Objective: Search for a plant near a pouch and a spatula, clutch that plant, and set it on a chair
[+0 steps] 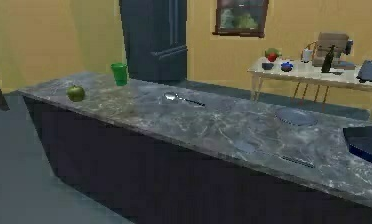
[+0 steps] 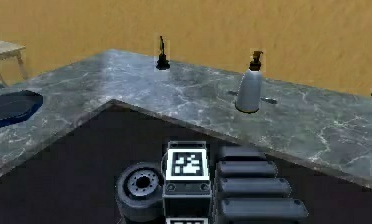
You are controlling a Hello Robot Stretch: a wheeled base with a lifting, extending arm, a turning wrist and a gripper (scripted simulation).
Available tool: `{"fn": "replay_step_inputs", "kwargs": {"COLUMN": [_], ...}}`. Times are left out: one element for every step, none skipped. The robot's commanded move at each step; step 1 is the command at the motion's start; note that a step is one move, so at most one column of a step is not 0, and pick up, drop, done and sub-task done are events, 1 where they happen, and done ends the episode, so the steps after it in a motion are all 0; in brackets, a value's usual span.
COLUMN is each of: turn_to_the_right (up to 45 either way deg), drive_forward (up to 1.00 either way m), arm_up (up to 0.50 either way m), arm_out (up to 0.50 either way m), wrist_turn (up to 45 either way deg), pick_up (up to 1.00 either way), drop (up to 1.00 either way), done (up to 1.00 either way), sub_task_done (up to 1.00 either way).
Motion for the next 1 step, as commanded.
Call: {"fn": "replay_step_inputs", "kwargs": {"turn_to_the_right": [-45.0], "drive_forward": [0.0], "arm_up": [0.0], "arm_out": [0.0], "wrist_turn": [0.0], "pick_up": [0.0], "drop": [0.0], "done": [0.0], "sub_task_done": [0.0]}}
